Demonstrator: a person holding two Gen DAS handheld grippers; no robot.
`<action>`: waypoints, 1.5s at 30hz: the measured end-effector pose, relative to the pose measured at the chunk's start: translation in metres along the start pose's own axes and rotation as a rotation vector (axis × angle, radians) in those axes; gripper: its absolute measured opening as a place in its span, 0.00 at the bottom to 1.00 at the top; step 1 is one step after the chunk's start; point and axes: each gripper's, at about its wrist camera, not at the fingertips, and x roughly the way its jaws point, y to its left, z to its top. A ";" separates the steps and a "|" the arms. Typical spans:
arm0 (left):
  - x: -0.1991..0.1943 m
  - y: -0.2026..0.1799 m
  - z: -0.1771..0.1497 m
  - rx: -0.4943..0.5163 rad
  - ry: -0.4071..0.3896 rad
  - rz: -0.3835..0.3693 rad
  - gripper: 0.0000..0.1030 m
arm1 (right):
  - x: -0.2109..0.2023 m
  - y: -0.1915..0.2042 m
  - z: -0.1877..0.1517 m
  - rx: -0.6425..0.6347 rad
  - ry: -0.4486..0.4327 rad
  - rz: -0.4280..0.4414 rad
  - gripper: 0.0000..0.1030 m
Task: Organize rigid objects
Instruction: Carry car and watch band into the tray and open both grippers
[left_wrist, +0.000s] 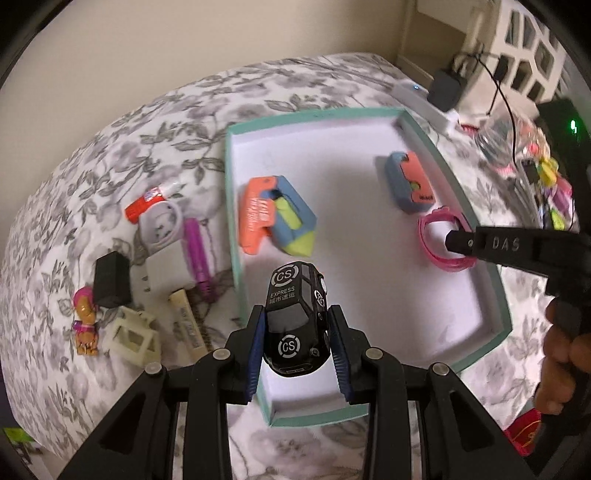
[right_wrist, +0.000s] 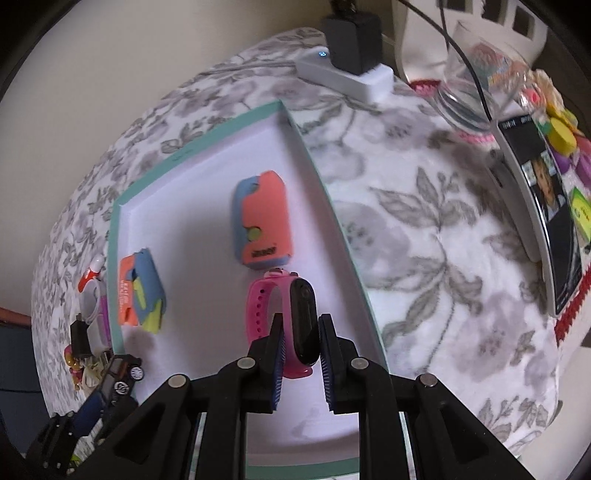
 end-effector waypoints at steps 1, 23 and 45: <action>0.004 -0.003 0.000 0.007 0.002 0.004 0.34 | 0.002 0.000 -0.001 0.000 0.006 -0.001 0.18; 0.043 -0.013 -0.011 0.024 0.090 0.048 0.36 | 0.016 0.009 -0.008 -0.069 0.032 -0.068 0.21; 0.011 0.016 0.006 -0.065 0.004 0.026 0.68 | -0.012 0.032 0.001 -0.135 -0.089 -0.110 0.59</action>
